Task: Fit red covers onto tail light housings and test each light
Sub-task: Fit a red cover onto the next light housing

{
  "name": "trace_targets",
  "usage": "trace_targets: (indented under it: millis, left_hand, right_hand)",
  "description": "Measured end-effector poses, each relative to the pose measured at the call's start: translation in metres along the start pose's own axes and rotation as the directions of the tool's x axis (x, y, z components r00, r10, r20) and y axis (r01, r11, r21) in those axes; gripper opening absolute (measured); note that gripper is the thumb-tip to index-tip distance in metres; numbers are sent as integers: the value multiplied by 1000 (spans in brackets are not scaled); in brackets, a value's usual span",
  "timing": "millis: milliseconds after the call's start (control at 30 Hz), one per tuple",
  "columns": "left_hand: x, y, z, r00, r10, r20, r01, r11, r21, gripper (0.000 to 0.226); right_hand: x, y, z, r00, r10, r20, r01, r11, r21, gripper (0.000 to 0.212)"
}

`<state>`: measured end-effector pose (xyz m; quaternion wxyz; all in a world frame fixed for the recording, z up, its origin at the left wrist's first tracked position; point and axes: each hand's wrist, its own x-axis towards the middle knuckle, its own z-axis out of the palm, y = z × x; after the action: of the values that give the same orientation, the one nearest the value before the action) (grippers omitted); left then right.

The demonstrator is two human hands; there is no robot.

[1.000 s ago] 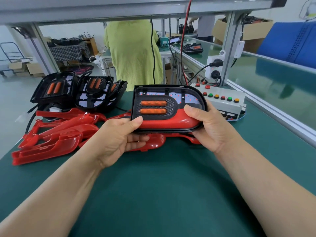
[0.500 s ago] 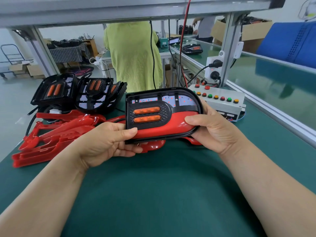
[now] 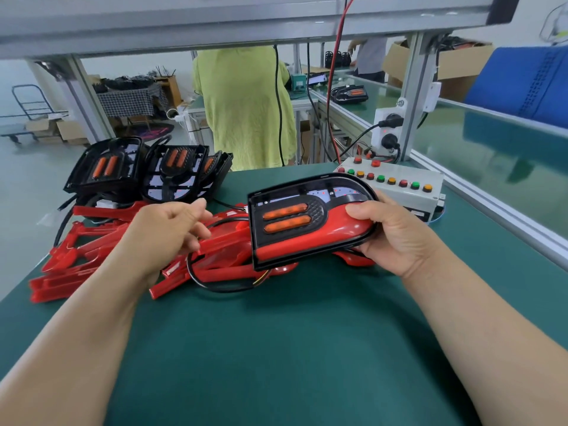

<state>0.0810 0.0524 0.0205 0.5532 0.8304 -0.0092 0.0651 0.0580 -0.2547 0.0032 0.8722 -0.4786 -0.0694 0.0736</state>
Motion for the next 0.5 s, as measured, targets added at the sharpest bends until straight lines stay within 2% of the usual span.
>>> trace_targets:
  millis: [100, 167, 267, 367, 500]
  left_hand:
    - [6, -10, 0, 985, 64, -161, -43, 991, 129, 26]
    - [8, -14, -4, 964, 86, -251, -31, 976, 215, 23]
    - [12, -19, -19, 925, 126, -359, 2, 942, 335, 20]
    - [18, -27, -35, 898, 126, -422, 67, 908, 414, 19]
    - [24, -37, -49, 897, 100, -431, 144, 855, 498, 16]
  right_hand:
    - [0, 2, 1, 1000, -1, 20, 1, 1000, -9, 55]
    - [0, 2, 3, 1000, 0, 28, 0, 1000, -11, 51]
    - [0, 3, 4, 1000, -4, 21, 3, 1000, 12, 56]
    - [-1, 5, 4, 1000, -1, 6, 1, 1000, 28, 53]
    - [-1, 7, 5, 1000, 3, 10, -3, 1000, 30, 53]
